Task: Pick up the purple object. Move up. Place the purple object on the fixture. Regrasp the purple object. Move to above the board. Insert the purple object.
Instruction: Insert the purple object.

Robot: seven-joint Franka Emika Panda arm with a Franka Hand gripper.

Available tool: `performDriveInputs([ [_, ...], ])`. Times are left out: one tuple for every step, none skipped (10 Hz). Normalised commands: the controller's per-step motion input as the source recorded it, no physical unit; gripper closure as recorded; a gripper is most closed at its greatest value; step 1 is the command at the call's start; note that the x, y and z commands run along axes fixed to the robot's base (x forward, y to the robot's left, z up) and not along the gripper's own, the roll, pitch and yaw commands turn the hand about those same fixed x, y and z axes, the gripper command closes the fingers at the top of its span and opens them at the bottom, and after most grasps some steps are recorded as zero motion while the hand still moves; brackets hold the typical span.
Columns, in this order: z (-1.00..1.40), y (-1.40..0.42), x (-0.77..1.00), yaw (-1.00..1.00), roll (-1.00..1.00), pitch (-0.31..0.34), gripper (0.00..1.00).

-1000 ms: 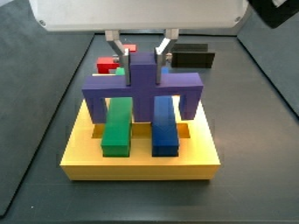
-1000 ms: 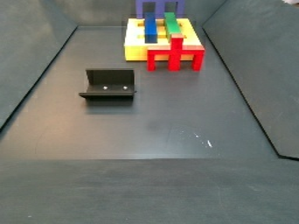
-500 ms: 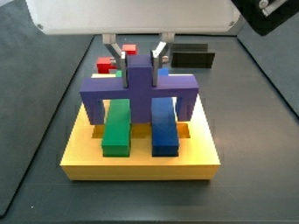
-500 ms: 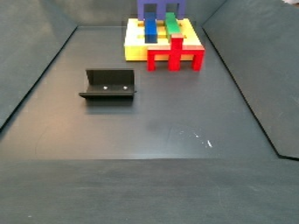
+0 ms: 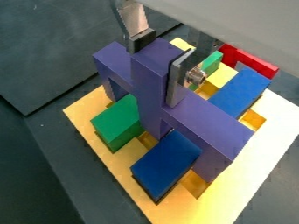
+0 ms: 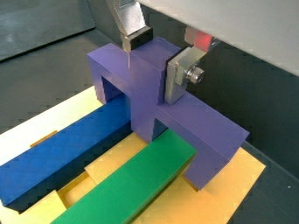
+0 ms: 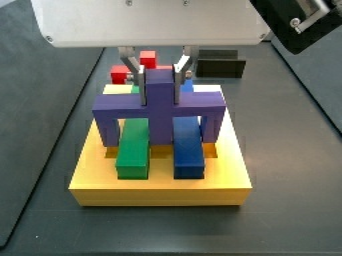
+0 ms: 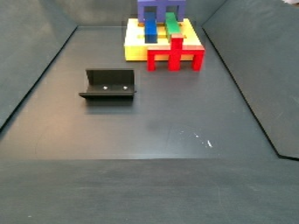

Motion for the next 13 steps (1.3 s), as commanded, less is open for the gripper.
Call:
performDriveInputs([
  [-0.12, -0.2, 0.0, 0.0, -0.02, -0.063, 1.0],
  [-0.21, -0.09, 0.0, 0.0, -0.02, -0.081, 1.0],
  [-0.26, 0.0, 0.0, 0.0, -0.01, -0.079, 1.0],
  [-0.29, 0.0, 0.09, 0.0, 0.0, -0.049, 1.0],
  [-0.23, 0.0, 0.03, 0.0, 0.0, -0.04, 1.0],
  [-0.13, -0.01, 0.0, 0.0, -0.03, -0.041, 1.0],
  [-0.07, -0.04, 0.0, 0.0, -0.04, -0.036, 1.0],
  [-0.01, -0.09, 0.0, -0.03, -0.03, -0.027, 1.0],
  [-0.01, -0.08, 0.0, -0.08, -0.01, -0.017, 1.0],
  [-0.03, -0.06, -0.01, -0.12, -0.02, -0.01, 1.0],
  [-0.05, -0.02, 0.0, -0.12, -0.07, -0.039, 1.0],
  [-0.15, 0.0, 0.05, -0.09, -0.03, -0.037, 1.0],
  [-0.23, 0.0, 0.11, -0.05, 0.0, -0.027, 1.0],
])
